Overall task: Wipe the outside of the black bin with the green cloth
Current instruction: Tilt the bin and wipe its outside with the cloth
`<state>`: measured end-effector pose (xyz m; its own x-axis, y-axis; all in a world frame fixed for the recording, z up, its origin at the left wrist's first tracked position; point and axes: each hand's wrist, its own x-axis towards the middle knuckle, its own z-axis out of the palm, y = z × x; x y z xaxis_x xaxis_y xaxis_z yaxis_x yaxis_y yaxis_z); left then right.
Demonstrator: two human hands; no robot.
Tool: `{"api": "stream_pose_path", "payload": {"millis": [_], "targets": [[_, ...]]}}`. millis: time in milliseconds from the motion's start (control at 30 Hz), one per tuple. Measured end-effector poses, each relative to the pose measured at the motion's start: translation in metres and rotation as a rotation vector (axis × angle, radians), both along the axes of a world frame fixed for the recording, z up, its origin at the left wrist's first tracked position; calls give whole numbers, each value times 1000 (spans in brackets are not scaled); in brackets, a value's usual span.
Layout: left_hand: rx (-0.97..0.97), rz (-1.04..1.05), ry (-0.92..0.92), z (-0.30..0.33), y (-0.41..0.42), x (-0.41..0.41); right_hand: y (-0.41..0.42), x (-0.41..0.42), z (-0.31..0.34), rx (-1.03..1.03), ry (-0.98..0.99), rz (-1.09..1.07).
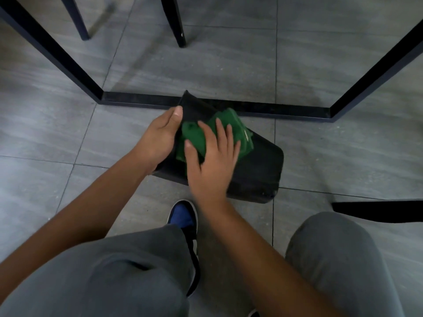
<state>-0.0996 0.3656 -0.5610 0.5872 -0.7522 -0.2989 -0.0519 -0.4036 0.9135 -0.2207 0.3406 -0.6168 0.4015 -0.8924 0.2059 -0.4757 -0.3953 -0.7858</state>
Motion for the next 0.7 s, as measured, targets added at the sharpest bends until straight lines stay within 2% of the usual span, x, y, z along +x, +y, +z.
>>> {"api": "stream_pose_path", "payload": {"millis": [200, 367, 500, 567, 700], "targets": [[-31, -39, -112, 2, -2, -6, -68, 19, 0, 18, 43, -42], [-6, 23, -119, -2, 6, -3, -94, -58, -53, 147, 101, -279], [18, 20, -137, 0, 3, -1, -70, -108, -72, 395, -91, -481], [14, 19, -112, 2, -1, 0, -46, -106, -67, 334, -58, -442], [-13, 45, -46, 1, -1, 0, -7, -76, -46, 123, 22, -234]]}}
